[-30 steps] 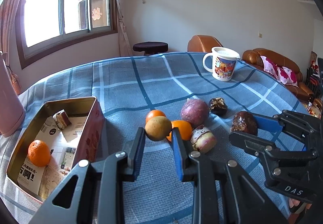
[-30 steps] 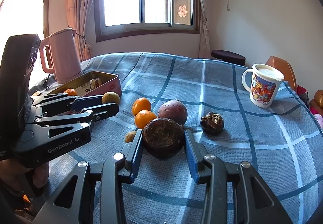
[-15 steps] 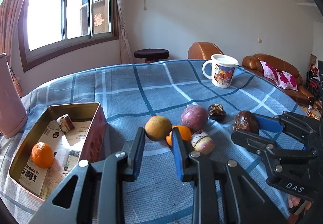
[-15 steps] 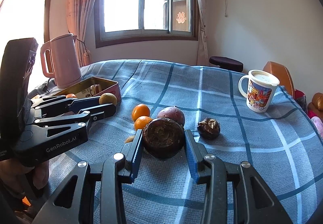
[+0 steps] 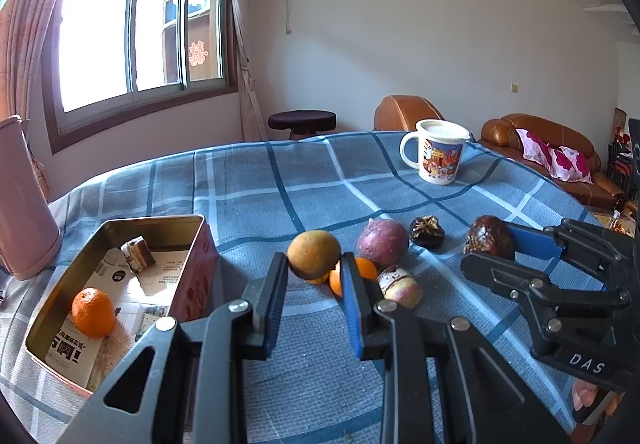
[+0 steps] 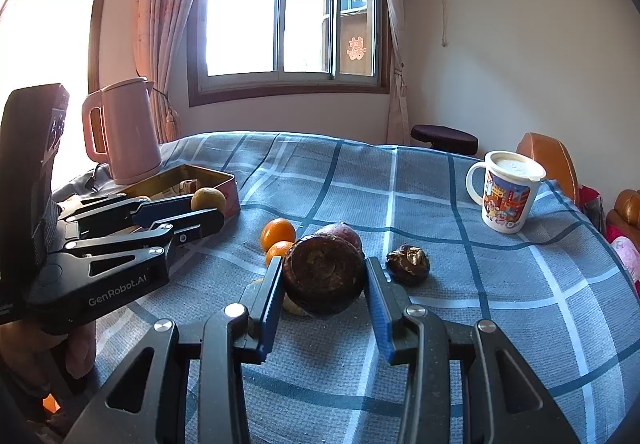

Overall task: Organize fruits
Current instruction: 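Lift the yellow fruit with the left tool while the right tool lifts the mangosteen, then carry both held fruits over the pink tin and lower them inside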

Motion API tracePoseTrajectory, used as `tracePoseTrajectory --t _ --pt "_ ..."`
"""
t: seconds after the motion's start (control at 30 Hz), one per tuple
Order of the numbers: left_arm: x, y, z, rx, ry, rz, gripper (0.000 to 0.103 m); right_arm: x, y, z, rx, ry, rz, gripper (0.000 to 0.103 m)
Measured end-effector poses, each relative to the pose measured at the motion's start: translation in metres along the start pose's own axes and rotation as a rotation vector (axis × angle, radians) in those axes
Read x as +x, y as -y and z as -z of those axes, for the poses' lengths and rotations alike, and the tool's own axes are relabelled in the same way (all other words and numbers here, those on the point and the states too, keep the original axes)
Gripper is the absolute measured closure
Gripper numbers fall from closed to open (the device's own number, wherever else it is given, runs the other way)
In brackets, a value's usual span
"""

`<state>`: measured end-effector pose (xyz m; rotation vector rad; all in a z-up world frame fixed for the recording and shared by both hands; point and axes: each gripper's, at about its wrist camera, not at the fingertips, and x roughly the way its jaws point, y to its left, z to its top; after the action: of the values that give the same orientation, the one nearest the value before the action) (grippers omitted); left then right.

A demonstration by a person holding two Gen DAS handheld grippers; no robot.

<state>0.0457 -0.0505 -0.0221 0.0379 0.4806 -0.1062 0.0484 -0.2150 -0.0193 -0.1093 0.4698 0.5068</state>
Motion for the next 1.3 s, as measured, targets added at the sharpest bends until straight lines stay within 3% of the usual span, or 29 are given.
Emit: tracePoseTrajectory --t 0.53,1.3 --pt "-0.014 0.000 0.002 -0.003 0.055 -0.036 0.075 -0.010 -0.001 0.000 -0.008 0.059 0.014 0.062" --pt "-0.013 -0.014 0.005 -0.042 0.021 -0.061 0.075 -0.001 -0.010 -0.004 -0.049 0.047 0.008 0.062"
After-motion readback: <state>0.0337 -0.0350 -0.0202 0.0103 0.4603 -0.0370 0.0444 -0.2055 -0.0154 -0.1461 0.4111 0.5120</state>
